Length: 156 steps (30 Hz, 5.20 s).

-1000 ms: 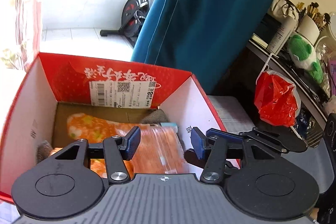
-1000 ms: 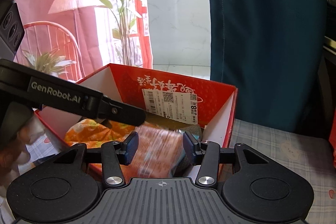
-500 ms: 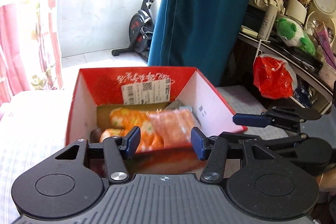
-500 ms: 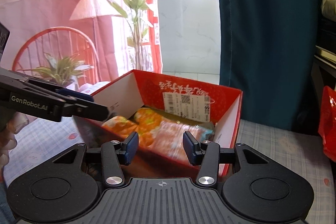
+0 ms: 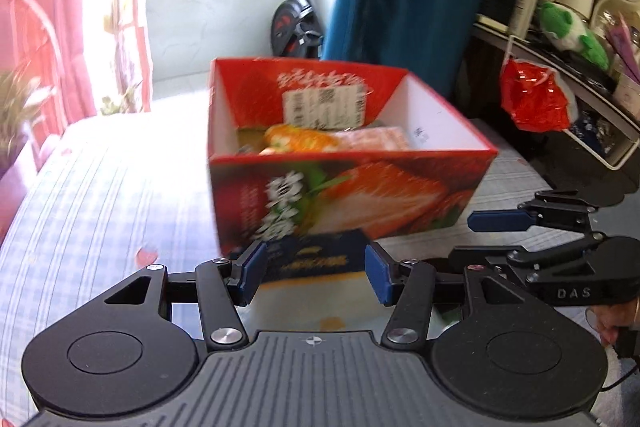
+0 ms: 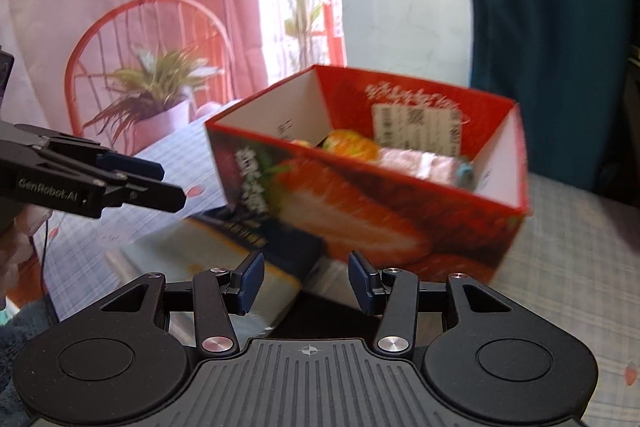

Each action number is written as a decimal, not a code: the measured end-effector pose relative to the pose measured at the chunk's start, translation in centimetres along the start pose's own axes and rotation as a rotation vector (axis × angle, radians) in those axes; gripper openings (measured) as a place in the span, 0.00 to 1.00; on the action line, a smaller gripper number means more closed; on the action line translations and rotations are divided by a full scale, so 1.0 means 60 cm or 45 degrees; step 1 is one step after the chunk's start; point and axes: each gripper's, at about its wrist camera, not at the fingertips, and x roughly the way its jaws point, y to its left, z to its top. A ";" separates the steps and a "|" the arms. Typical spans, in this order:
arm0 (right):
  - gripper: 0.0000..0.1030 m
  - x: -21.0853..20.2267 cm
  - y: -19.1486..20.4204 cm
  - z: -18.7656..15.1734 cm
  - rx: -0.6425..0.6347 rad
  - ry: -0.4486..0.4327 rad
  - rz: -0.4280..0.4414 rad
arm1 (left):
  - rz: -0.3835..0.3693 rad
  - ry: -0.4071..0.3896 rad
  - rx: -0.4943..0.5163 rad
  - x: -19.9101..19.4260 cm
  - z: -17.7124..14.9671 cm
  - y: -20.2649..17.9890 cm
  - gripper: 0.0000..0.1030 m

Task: Organize soft objects
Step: 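Close both grippers on the blue-and-white cotton pad bag, then lower the cotton pad bag into the red box with both grippers, open, then move both grippers to the white mesh laundry bag and close on it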

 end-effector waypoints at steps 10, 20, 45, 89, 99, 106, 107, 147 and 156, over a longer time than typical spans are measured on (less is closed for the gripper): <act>0.42 0.075 0.021 -0.024 0.025 0.125 0.048 | 0.003 0.138 -0.134 0.053 -0.046 0.082 0.55; 0.43 0.127 0.010 -0.026 0.112 0.218 0.097 | -0.166 0.217 -0.285 0.102 -0.076 0.125 0.55; 0.34 0.082 0.033 0.005 0.018 0.138 0.143 | -0.205 0.115 -0.123 0.040 -0.033 0.073 0.38; 0.29 0.135 -0.063 0.177 -0.397 -0.283 -0.237 | -0.007 -0.330 -0.056 0.121 0.183 0.014 0.38; 0.28 0.169 -0.070 0.159 -0.330 -0.160 -0.185 | -0.008 -0.158 -0.096 0.138 0.144 0.035 0.38; 0.31 0.167 -0.077 0.155 -0.218 -0.124 -0.169 | -0.004 -0.090 -0.085 0.140 0.151 0.032 0.45; 0.31 0.163 -0.079 0.155 -0.201 -0.118 -0.186 | -0.016 -0.090 -0.098 0.137 0.152 0.035 0.52; 0.43 -0.123 0.077 -0.157 0.060 -0.036 -0.001 | 0.108 -0.030 -0.237 -0.099 -0.176 -0.012 0.70; 0.56 -0.104 0.041 -0.194 0.143 0.024 -0.080 | 0.124 0.038 -0.350 -0.066 -0.208 0.021 0.71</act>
